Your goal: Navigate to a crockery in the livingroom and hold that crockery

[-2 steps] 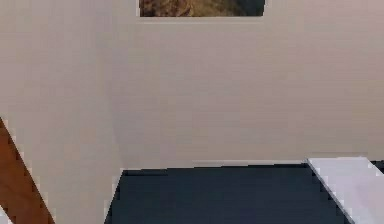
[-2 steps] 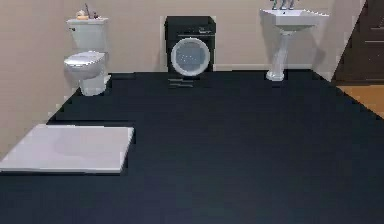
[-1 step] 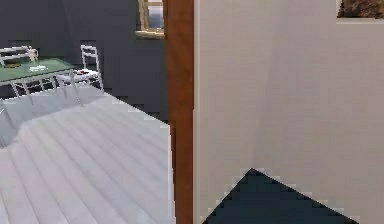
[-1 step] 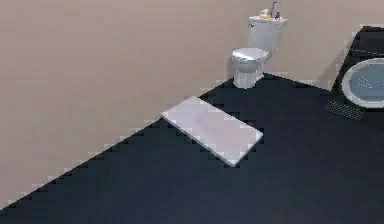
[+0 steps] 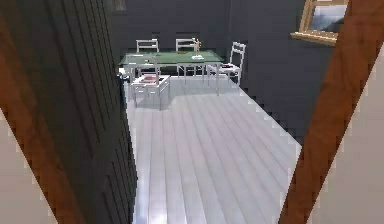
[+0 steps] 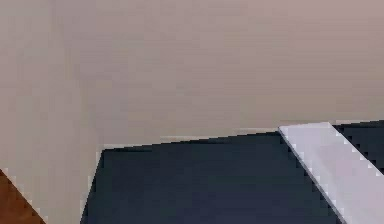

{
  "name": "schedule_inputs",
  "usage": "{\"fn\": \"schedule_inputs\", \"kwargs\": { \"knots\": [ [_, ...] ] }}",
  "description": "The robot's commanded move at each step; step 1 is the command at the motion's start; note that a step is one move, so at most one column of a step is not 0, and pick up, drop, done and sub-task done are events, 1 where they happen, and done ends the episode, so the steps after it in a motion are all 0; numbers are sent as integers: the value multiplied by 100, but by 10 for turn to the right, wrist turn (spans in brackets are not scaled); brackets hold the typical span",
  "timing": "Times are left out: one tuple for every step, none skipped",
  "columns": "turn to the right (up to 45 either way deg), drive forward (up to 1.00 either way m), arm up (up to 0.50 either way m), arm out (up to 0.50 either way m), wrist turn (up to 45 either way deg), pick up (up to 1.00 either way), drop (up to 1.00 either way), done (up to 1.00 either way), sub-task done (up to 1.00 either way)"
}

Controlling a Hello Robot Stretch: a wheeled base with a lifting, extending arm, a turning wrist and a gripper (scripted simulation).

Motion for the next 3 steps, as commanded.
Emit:
{"fn": "schedule_inputs", "kwargs": {
  "knots": [
    [0,30,0,0,0,0,0,0,0],
    [0,100,0,0,0,0,0,0,0],
    [-90,0,0,0,0,0,0,0,0]
  ]
}}
